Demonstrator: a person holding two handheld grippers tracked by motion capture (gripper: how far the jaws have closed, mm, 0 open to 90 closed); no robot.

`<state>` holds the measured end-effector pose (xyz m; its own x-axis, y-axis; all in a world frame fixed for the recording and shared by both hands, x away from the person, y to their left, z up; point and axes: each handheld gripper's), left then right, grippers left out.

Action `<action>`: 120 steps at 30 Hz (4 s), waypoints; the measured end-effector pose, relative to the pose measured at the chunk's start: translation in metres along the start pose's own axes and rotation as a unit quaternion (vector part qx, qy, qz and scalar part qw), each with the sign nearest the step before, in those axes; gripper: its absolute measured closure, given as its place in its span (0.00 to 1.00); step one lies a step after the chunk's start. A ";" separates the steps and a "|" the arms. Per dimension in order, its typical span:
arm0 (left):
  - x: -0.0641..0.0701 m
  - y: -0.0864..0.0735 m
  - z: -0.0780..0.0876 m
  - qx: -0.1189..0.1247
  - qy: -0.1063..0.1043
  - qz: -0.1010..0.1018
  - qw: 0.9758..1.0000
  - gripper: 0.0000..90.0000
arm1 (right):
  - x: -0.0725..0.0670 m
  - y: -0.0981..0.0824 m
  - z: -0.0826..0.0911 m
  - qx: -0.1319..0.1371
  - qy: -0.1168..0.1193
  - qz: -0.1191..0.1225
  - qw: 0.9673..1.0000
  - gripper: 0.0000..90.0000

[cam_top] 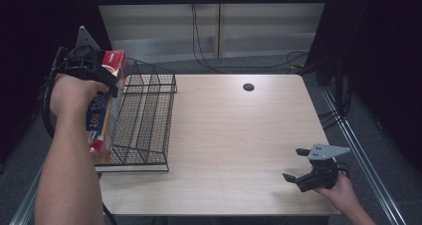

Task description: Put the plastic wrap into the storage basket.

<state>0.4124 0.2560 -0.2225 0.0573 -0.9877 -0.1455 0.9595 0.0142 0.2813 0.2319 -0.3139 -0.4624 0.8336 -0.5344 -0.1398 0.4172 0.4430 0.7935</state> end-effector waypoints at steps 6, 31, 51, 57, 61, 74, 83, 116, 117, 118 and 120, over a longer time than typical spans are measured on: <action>-0.003 -0.001 -0.005 -0.004 0.000 0.003 1.000 0.50 | 0.000 0.000 -0.001 0.000 0.001 0.000 1.000 0.00; -0.021 -0.001 -0.018 -0.004 0.009 0.013 1.000 0.49 | 0.000 0.000 -0.002 -0.003 0.002 -0.001 1.000 0.00; -0.016 0.003 -0.039 -0.010 0.021 0.018 1.000 0.49 | 0.000 -0.001 -0.003 -0.004 0.002 -0.001 1.000 0.00; -0.013 0.005 -0.043 -0.010 0.023 0.019 1.000 0.49 | -0.001 -0.001 -0.003 -0.006 0.003 -0.001 1.000 0.00; -0.012 0.005 -0.047 -0.011 0.024 0.017 1.000 0.49 | -0.001 -0.001 -0.003 -0.007 0.005 -0.002 1.000 0.00; -0.006 0.006 -0.055 -0.014 0.024 0.012 1.000 0.48 | -0.001 -0.001 -0.003 -0.009 0.006 0.000 1.000 0.00; -0.009 0.006 -0.057 -0.014 0.016 0.015 1.000 0.47 | -0.001 -0.001 -0.003 -0.012 0.003 0.001 1.000 0.00; -0.011 0.007 -0.033 0.007 -0.017 0.010 1.000 0.41 | -0.002 -0.001 -0.004 -0.014 0.009 0.005 1.000 0.00; -0.009 0.007 -0.032 0.010 -0.017 0.014 1.000 0.41 | -0.002 -0.001 -0.004 -0.014 0.008 0.005 1.000 0.00; -0.008 0.007 -0.031 0.014 -0.020 0.013 1.000 0.39 | -0.002 0.000 -0.004 -0.014 0.009 0.005 1.000 0.00; -0.005 0.007 -0.028 0.020 -0.031 0.012 0.999 0.34 | -0.001 0.000 -0.004 -0.015 0.007 0.004 1.000 0.00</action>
<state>0.4270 0.2657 -0.2462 0.0619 -0.9949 -0.0801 0.9460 0.0329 0.3225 0.2320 -0.3105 -0.4648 0.8418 -0.5208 -0.1420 0.4208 0.4686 0.7768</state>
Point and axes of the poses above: each handheld gripper's, and its own axes: z roughly backward along the jaws, y roughly out of its top, x roughly to its right, and after that the axes turned 13 degrees about y, right-handed
